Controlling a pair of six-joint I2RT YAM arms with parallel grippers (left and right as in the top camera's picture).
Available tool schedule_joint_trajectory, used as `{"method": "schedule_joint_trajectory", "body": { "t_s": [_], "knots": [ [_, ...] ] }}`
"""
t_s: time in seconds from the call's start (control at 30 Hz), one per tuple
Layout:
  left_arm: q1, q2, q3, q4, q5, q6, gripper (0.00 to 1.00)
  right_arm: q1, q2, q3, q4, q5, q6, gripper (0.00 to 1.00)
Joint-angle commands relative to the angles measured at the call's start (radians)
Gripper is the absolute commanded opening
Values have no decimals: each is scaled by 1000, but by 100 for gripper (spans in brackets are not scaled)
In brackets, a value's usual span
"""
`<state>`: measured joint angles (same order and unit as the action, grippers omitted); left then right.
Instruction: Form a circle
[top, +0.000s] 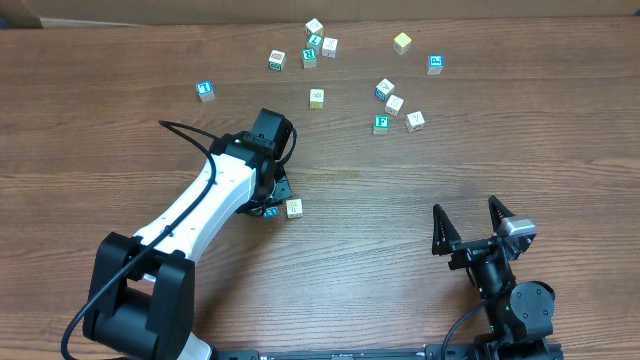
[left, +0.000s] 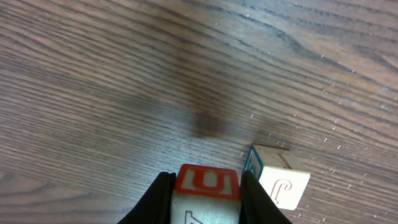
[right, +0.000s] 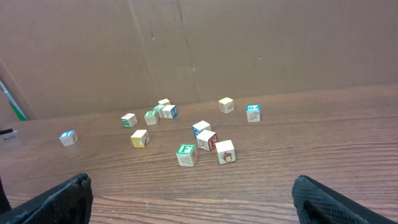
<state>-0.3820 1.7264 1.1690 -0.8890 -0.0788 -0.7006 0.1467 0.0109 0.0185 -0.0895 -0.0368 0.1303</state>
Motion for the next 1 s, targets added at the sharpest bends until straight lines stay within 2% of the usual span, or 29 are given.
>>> {"method": "schedule_joint_trajectory", "body": {
  "t_s": [0.0,0.97],
  "knots": [
    [0,8,-29,34,2,-15,4,4,-8,-11,7,9,-4,100],
    [-6,20,-88,140,-6,-37,4,4,-8,-11,7,9,-4,100]
  ]
}}
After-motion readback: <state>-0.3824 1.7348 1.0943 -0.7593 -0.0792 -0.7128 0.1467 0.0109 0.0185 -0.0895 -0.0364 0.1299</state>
